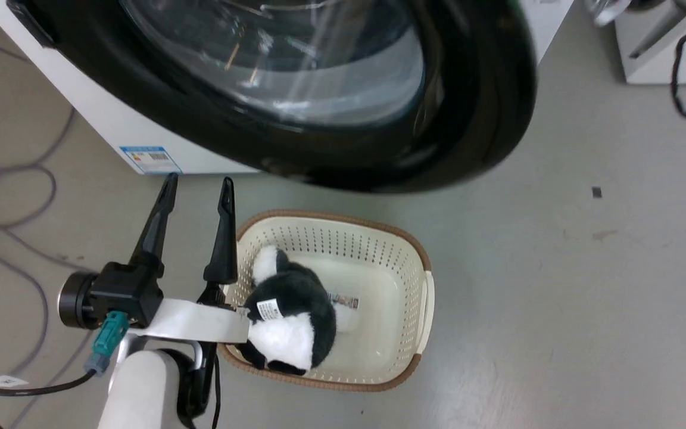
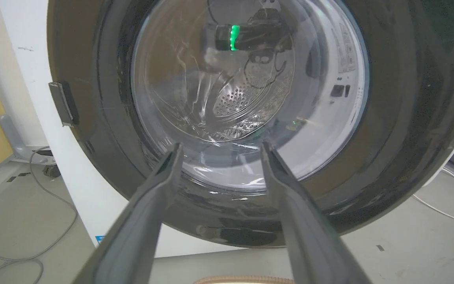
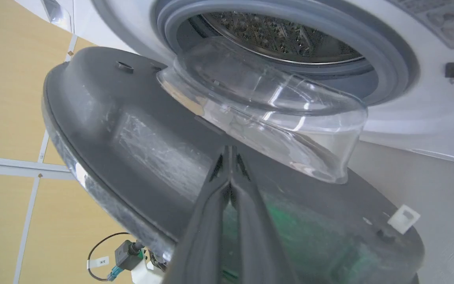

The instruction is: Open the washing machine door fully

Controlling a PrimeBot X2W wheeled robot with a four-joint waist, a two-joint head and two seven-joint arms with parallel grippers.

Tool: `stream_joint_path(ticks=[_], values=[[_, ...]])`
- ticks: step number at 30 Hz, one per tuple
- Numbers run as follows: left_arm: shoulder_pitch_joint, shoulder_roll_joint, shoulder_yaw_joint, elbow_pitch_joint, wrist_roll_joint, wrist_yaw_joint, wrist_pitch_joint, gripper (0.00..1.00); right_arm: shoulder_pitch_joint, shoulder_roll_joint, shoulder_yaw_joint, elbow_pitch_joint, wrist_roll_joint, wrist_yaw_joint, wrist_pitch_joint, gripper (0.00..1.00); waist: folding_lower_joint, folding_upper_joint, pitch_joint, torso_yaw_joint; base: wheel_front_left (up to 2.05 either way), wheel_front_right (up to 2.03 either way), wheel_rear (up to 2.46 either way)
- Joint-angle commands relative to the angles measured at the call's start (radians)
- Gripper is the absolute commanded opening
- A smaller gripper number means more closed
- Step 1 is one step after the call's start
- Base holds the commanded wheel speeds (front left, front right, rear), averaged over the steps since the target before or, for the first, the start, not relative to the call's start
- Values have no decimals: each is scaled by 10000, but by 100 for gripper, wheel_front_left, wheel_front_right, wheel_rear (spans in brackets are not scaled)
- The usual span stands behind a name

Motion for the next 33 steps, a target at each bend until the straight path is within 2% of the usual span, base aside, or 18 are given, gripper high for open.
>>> stream_joint_path(ticks=[1, 11, 25, 33], values=[[152, -4, -15, 56, 29, 30, -55, 100, 331, -42, 76, -233, 101, 12, 98, 0, 0, 0, -272, 3, 0, 0, 0], [681, -21, -45, 346, 80, 64, -55, 100, 1605, -556, 530, -1824, 583, 12, 415, 0, 0, 0, -1119, 33, 0, 0, 0], [1672, -37, -242, 733, 95, 92, -55, 100, 3674, -1529, 1532, -5390, 1259, 12, 166, 0, 0, 0, -2426, 446, 0, 0, 0], [1922, -29, -247, 795, 126, 140, -55, 100, 4546, -1532, 1621, -6770, 700, 12, 269, 0, 0, 0, -2694, 626, 0, 0, 0]])
